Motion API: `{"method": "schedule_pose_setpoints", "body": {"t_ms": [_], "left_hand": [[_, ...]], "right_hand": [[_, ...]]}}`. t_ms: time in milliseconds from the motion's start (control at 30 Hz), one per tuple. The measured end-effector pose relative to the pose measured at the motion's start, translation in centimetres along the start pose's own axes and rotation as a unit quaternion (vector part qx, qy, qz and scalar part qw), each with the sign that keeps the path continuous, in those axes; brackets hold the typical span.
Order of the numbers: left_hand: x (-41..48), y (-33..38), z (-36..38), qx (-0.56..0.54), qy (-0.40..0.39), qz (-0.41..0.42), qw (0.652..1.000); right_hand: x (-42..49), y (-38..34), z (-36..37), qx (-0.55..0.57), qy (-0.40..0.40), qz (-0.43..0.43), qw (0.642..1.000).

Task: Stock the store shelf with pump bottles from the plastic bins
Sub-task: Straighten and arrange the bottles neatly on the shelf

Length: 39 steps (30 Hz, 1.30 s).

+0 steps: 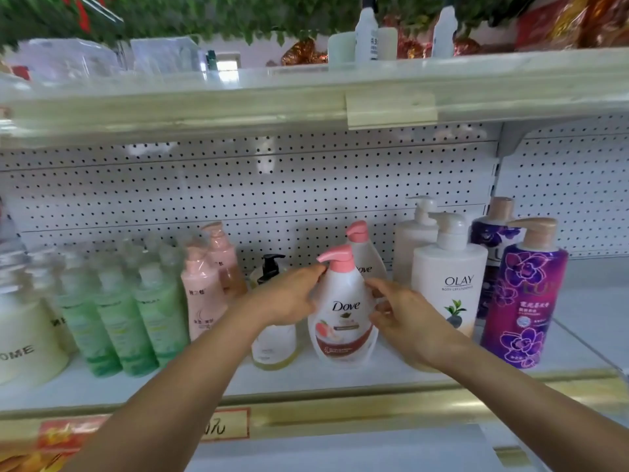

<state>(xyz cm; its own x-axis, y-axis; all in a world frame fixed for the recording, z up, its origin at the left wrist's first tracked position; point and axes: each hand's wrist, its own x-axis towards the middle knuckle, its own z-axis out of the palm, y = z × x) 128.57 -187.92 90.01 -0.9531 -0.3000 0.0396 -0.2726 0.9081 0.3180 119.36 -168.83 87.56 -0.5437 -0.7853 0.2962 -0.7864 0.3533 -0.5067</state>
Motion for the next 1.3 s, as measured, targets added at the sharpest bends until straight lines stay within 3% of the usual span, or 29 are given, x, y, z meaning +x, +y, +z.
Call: {"method": "schedule_pose_setpoints", "body": {"t_ms": [167,300,567,1300], "left_hand": [[3.3,-1.0,-5.8,-0.150,0.098,-0.003,0.984],[7.7,1.1,-6.7,-0.211,0.076,0.059,0.973],[12.6,3.9,-6.1,-0.116,-0.002,0.021,0.993],[11.2,0.1,-7.9,-0.009,0.006,-0.012,1.000]], "right_hand": [[1.0,-0.6,-1.0,0.043,-0.029,-0.016,0.999],[2.4,-1.2,-1.2,0.034,-0.031,-0.015,0.999],[3.9,-0.9,-1.2,-0.007,-0.050,0.006,0.999],[4.1,0.4,0.0,0.022,-0.011,-0.004,1.000]]}}
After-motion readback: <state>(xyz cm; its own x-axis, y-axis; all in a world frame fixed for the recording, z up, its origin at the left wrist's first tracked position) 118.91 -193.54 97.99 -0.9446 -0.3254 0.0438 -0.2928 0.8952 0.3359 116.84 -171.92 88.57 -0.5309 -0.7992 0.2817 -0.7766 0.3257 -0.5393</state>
